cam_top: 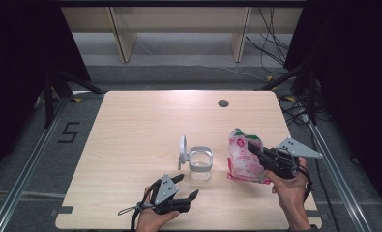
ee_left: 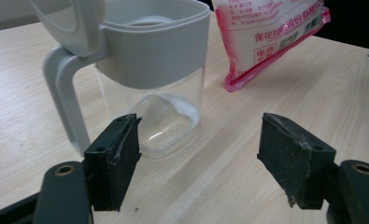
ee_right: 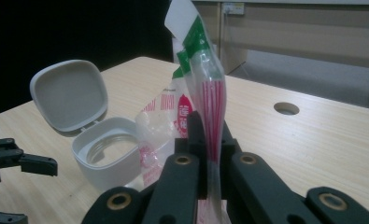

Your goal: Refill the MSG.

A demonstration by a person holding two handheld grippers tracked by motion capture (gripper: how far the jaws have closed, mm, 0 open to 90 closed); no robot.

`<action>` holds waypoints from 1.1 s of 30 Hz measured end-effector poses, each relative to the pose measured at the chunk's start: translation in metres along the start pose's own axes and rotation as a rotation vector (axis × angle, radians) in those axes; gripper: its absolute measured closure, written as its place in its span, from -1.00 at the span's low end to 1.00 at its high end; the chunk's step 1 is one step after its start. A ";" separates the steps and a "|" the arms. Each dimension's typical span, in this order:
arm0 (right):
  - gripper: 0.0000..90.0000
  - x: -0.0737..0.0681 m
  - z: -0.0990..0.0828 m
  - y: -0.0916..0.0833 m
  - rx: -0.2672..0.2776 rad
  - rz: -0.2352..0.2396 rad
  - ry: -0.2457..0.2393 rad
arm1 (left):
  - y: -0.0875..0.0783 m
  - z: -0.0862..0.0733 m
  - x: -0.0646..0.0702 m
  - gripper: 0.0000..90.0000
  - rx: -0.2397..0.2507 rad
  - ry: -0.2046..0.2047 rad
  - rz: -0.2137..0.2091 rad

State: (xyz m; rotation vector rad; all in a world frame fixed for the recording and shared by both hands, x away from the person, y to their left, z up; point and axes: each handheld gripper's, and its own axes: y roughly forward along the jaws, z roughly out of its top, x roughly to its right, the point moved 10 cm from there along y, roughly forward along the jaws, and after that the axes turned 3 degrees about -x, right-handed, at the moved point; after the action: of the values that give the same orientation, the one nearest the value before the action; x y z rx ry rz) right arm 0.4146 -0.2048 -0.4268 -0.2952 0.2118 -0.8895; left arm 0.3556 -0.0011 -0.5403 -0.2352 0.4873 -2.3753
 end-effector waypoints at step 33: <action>1.00 -0.053 0.041 -0.028 0.024 0.122 -0.082 | 0.068 0.017 0.057 -0.34 -0.079 0.096 -0.089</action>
State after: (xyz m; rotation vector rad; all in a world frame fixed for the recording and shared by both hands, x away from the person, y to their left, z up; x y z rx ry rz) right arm 0.3739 -0.1727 -0.3753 -0.2931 0.1417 -0.7571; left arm 0.3593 -0.0909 -0.5507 -0.1826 0.6287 -2.4655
